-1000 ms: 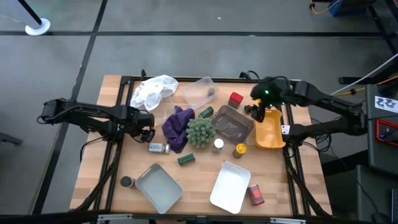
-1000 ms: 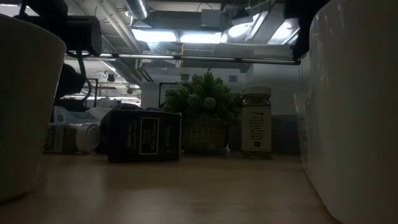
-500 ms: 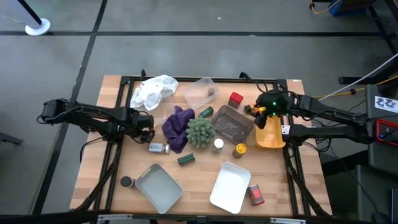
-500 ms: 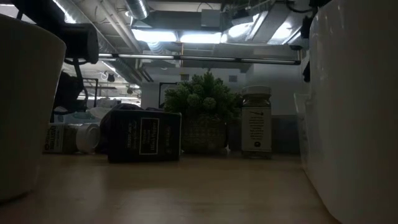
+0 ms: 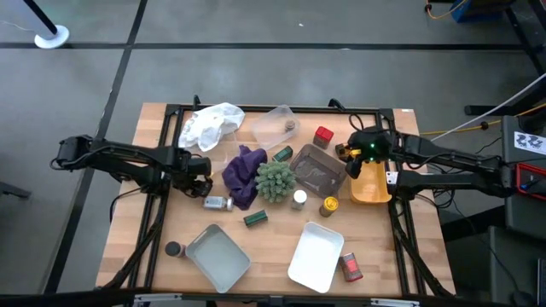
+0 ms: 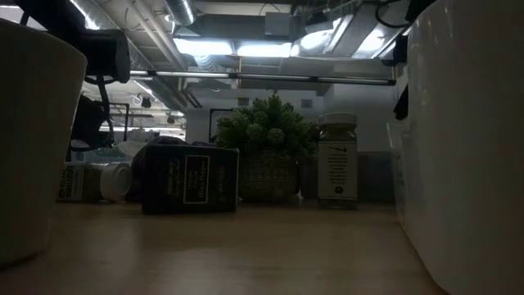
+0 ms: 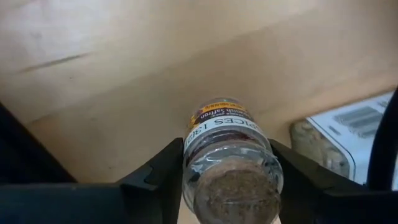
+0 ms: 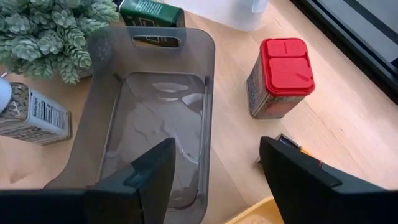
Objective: Sort spices by type
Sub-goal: Put the brown seasoning bottle into the right transparent bin, then put the top green seasoning can into the black bin
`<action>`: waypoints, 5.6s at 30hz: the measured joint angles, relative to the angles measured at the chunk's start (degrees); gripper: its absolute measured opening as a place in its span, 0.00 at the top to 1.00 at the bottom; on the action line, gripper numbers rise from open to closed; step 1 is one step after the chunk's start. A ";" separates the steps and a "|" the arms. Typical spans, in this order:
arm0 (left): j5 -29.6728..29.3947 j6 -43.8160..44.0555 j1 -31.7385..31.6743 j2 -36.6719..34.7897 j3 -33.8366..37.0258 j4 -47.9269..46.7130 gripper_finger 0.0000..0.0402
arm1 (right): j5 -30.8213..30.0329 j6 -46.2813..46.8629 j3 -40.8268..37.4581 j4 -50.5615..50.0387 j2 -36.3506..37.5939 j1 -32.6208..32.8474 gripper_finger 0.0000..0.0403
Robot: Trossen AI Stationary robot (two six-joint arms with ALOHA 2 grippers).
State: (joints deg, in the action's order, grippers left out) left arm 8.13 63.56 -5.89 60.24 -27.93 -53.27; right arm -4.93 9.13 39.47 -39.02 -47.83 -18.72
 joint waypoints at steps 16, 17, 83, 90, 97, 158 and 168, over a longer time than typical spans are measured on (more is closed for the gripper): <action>5.74 -6.98 0.00 -1.02 -15.95 -6.70 0.57 | 0.00 0.00 -0.58 0.89 -0.02 -0.04 0.42; 5.72 -7.23 0.00 -1.02 -17.18 -7.04 0.57 | 0.00 0.00 -0.58 1.26 -0.02 -0.04 0.42; -10.06 -65.43 -26.84 58.30 -62.34 9.72 0.47 | -0.02 -0.46 -0.58 3.40 -0.04 -0.02 0.42; -10.07 -65.60 -26.84 58.85 -62.35 9.27 0.45 | -0.02 -0.46 -0.58 3.40 -0.04 -0.02 0.42; -10.06 -65.21 -26.77 58.36 -62.43 8.06 0.45 | -0.02 -0.46 -0.58 3.38 -0.04 -0.02 0.42; -10.34 -55.81 -11.80 65.03 -81.03 2.28 0.44 | -0.02 -0.57 -0.58 3.16 -0.04 -0.02 0.42; -10.41 -55.15 -10.97 66.10 -81.03 1.16 0.44 | -0.02 -0.63 -0.58 3.11 -0.04 -0.02 0.42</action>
State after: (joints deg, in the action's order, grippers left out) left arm -2.28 8.41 -16.86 126.34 -108.97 -52.10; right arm -4.95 8.49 38.89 -35.91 -47.88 -18.74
